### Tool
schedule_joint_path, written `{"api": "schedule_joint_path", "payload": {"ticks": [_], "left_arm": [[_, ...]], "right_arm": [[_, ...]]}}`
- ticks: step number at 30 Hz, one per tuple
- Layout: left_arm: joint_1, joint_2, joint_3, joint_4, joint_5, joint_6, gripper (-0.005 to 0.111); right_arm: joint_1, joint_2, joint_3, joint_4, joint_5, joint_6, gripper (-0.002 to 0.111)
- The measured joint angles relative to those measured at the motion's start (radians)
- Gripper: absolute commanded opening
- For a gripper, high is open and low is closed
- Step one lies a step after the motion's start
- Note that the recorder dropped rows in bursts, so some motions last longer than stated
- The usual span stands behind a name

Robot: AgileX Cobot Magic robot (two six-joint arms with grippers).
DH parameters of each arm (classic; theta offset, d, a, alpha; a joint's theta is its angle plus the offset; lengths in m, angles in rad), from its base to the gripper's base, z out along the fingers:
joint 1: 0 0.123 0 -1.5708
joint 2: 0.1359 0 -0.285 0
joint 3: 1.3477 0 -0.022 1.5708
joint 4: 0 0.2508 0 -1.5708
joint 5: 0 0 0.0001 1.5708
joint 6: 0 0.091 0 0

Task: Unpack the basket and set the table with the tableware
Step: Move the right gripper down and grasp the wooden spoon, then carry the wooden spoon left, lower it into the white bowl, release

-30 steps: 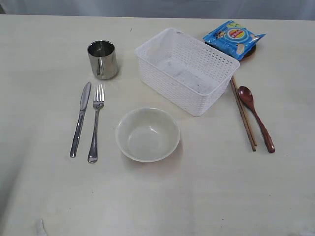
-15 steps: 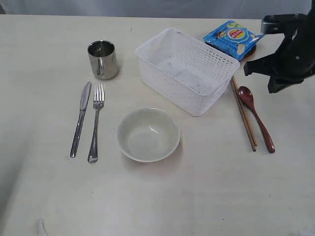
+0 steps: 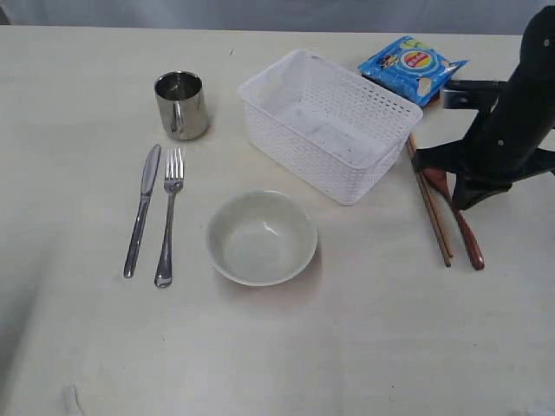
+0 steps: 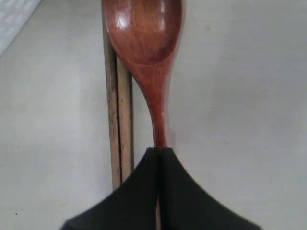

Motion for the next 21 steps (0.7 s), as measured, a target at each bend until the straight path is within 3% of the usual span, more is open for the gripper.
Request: {"api": "schedule_joint_path", "payload": {"ticks": [2, 4, 9, 19, 21], "left_arm": [[0.000, 0.000, 0.000, 0.000, 0.000, 0.000, 0.000], [0.000, 0.000, 0.000, 0.000, 0.000, 0.000, 0.000], [0.000, 0.000, 0.000, 0.000, 0.000, 0.000, 0.000], [0.000, 0.000, 0.000, 0.000, 0.000, 0.000, 0.000], [0.000, 0.000, 0.000, 0.000, 0.000, 0.000, 0.000]], "right_arm": [[0.000, 0.007, 0.000, 0.002, -0.005, -0.006, 0.001], [0.001, 0.010, 0.000, 0.003, -0.007, -0.011, 0.009], [0.001, 0.010, 0.000, 0.003, -0.009, -0.019, 0.039], [0.001, 0.039, 0.000, 0.003, -0.024, -0.044, 0.039], [0.001, 0.064, 0.000, 0.002, -0.030, -0.049, 0.033]]}}
